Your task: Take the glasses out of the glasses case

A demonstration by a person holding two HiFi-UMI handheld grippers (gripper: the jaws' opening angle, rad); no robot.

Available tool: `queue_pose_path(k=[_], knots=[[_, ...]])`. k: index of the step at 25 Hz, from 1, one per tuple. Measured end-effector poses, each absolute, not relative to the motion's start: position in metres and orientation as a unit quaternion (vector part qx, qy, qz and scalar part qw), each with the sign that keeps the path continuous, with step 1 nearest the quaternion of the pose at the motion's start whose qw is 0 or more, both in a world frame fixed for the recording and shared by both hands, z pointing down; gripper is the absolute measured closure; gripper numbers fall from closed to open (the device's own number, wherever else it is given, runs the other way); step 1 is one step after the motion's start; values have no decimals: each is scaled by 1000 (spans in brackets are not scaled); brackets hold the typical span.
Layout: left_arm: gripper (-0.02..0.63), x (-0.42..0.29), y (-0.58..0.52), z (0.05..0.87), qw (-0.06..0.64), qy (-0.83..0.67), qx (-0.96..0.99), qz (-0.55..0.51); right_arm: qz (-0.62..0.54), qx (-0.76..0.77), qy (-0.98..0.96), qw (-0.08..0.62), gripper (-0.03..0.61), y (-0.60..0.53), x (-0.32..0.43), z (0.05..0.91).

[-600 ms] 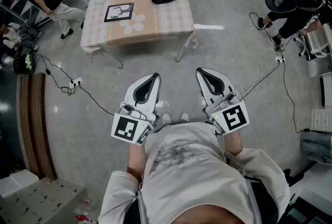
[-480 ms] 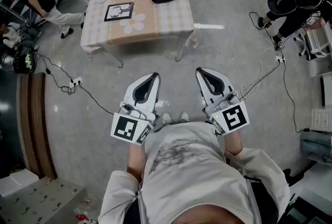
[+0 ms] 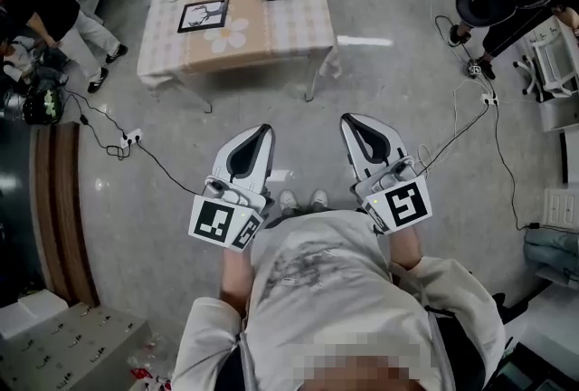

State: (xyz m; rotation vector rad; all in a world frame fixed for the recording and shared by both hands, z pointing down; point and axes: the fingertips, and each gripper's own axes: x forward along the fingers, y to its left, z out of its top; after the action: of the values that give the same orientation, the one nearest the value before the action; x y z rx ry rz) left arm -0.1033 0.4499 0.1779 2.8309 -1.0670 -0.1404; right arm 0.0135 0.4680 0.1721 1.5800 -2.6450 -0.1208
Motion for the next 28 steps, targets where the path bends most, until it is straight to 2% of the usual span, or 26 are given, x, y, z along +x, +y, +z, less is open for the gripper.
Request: queue_pose_path(k=[13, 28], knots=[[607, -70, 461, 177, 49, -372, 926, -35, -49, 493, -868, 33, 561, 472, 40, 170], [607, -66, 392, 186, 49, -364, 930, -35, -37, 500, -864, 47, 561, 404, 42, 184]])
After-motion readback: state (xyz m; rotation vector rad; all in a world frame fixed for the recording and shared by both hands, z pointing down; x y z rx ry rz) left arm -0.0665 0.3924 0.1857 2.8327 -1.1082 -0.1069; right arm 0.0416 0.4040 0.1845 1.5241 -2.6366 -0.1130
